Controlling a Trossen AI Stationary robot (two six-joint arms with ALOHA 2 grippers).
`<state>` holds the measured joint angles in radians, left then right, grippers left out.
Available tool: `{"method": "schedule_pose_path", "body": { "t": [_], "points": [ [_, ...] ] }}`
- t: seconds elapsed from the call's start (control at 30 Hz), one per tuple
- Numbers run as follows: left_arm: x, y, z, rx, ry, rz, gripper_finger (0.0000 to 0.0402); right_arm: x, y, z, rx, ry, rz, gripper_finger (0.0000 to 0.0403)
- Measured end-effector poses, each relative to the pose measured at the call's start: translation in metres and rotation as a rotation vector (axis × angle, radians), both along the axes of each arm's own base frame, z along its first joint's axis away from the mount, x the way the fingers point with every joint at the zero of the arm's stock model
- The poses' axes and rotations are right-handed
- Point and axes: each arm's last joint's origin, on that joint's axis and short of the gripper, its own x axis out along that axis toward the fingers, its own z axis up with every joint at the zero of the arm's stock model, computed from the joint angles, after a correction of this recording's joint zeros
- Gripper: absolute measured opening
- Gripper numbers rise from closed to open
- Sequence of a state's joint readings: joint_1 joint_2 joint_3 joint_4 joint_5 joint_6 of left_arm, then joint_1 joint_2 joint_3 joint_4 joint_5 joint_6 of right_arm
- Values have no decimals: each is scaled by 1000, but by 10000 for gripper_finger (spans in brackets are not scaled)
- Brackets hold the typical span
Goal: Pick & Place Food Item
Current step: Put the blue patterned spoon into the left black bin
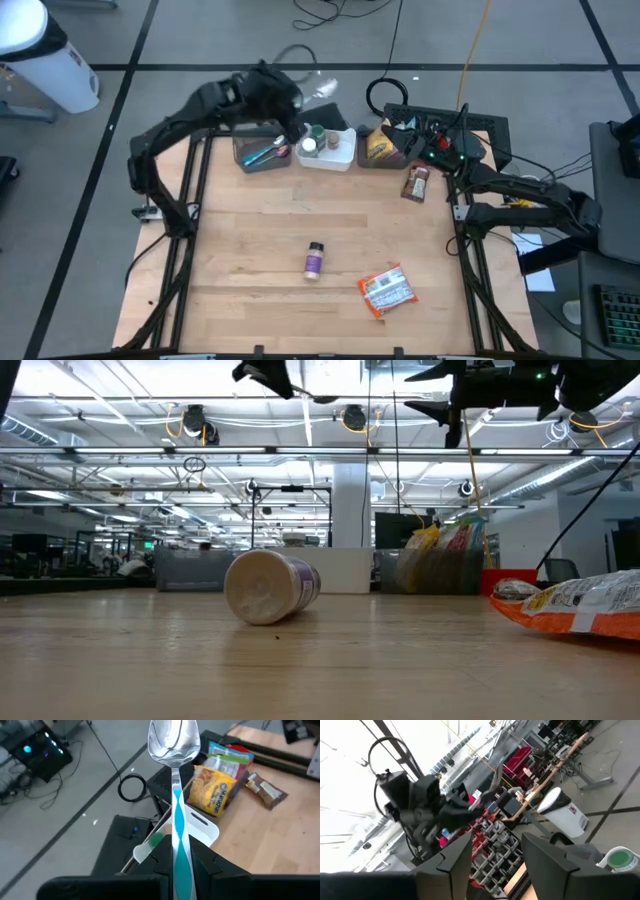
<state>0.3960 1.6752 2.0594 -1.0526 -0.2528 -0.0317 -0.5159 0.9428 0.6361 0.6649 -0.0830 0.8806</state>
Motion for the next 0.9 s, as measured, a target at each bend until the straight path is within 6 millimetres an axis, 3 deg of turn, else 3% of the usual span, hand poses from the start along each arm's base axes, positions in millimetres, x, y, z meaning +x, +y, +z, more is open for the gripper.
{"method": "schedule_pose_path", "body": {
  "t": [0.13,0.27,0.4,0.67,0.9],
  "points": [
    [-23,10,7,-54,-65,12,28,-2,2,0,6,16,26,165],
    [-37,12,-5,-95,-131,16,28,-4,4,0,16,30,55,166],
    [-49,4,-31,-123,-276,-14,28,-6,5,0,28,45,55,163],
    [-80,-22,-107,-245,-433,49,28,-5,5,-10,83,135,54,166],
    [-112,-30,-153,-275,-412,138,28,-4,4,-20,118,229,48,162]
  ]
}}
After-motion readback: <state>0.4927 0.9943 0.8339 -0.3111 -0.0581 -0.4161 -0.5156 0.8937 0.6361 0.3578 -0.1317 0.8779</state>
